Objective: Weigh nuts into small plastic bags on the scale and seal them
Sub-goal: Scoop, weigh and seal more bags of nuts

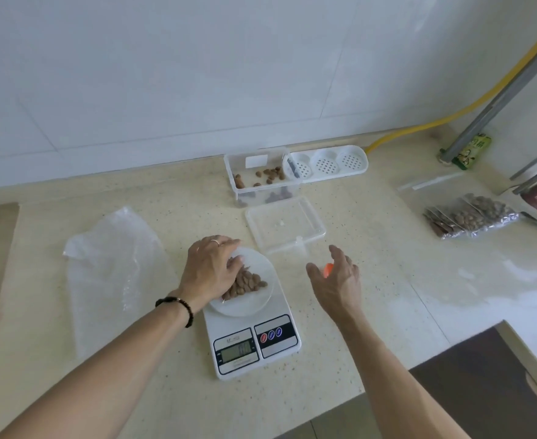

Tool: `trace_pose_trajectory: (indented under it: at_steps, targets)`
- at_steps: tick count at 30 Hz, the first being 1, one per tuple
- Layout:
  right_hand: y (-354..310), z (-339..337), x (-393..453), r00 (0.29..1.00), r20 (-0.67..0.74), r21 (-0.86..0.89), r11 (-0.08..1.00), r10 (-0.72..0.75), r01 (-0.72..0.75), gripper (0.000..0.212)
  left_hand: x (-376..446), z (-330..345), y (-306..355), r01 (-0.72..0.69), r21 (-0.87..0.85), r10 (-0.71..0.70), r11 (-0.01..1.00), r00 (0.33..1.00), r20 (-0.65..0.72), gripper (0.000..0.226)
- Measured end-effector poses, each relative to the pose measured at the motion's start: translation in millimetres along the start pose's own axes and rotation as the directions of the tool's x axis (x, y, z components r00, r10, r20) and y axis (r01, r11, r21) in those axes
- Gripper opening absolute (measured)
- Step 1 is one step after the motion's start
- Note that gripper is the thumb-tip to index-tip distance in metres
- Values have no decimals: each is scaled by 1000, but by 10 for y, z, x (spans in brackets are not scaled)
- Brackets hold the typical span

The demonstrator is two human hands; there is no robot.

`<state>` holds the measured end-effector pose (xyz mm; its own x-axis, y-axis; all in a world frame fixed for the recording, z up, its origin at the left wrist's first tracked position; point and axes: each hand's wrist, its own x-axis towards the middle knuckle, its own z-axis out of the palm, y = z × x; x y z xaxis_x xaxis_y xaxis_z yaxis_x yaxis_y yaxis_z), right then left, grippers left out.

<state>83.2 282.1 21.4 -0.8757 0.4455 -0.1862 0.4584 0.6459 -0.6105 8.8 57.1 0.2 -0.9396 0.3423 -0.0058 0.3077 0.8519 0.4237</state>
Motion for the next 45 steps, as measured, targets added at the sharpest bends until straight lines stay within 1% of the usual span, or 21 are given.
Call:
trace_pose_trajectory:
  at_steps: [3,6,9,12,14,17,25,30,32,35,37,39,42,45]
  targets:
    - [22,27,-190,981,10,-134,972,-195,195,68,-355,18,-3,49,76,-47,996,999,-28,62]
    - [63,64,-355,916,143,-288,870,-375,401,78,-759,87,12,95,176,-96,980,995,-1,75]
    - [92,98,-481,843,264,-378,754,-468,537,83,-1140,212,-2,125,221,-124,967,992,-19,74]
    - [110,142,-589,800,326,-414,684,-504,600,81,-1463,325,-4,157,260,-157,953,987,-18,72]
    - [125,163,-645,793,350,-421,672,-499,609,82,-1614,379,-3,179,272,-182,945,983,-15,71]
    - [131,174,-717,785,347,-426,660,-513,620,82,-1746,423,-6,201,270,-202,941,979,-26,73]
    - [75,221,-748,787,340,-373,694,-515,616,83,-1794,452,-5,191,262,-186,946,982,-45,76]
    - [2,198,-658,785,318,-384,685,-531,619,76,-1598,371,2,153,251,-145,956,988,-52,76]
    - [-20,190,-598,796,312,-385,697,-519,605,71,-1488,322,11,130,258,-123,957,992,-43,75]
    - [-47,165,-496,826,272,-363,742,-494,563,69,-1281,252,36,90,272,-87,958,996,-22,75]
    - [-39,140,-415,864,213,-337,796,-456,503,71,-1111,207,58,53,260,-50,964,999,-18,76]
    - [6,78,-324,911,136,-293,863,-390,413,72,-912,164,94,-2,245,5,969,1000,-10,75]
    - [146,-46,-214,962,14,-229,936,-272,268,56,-558,112,207,-79,197,79,977,997,9,71]
    - [297,-147,-158,991,-101,-126,989,-92,80,42,-159,131,433,-140,174,131,975,989,65,63]
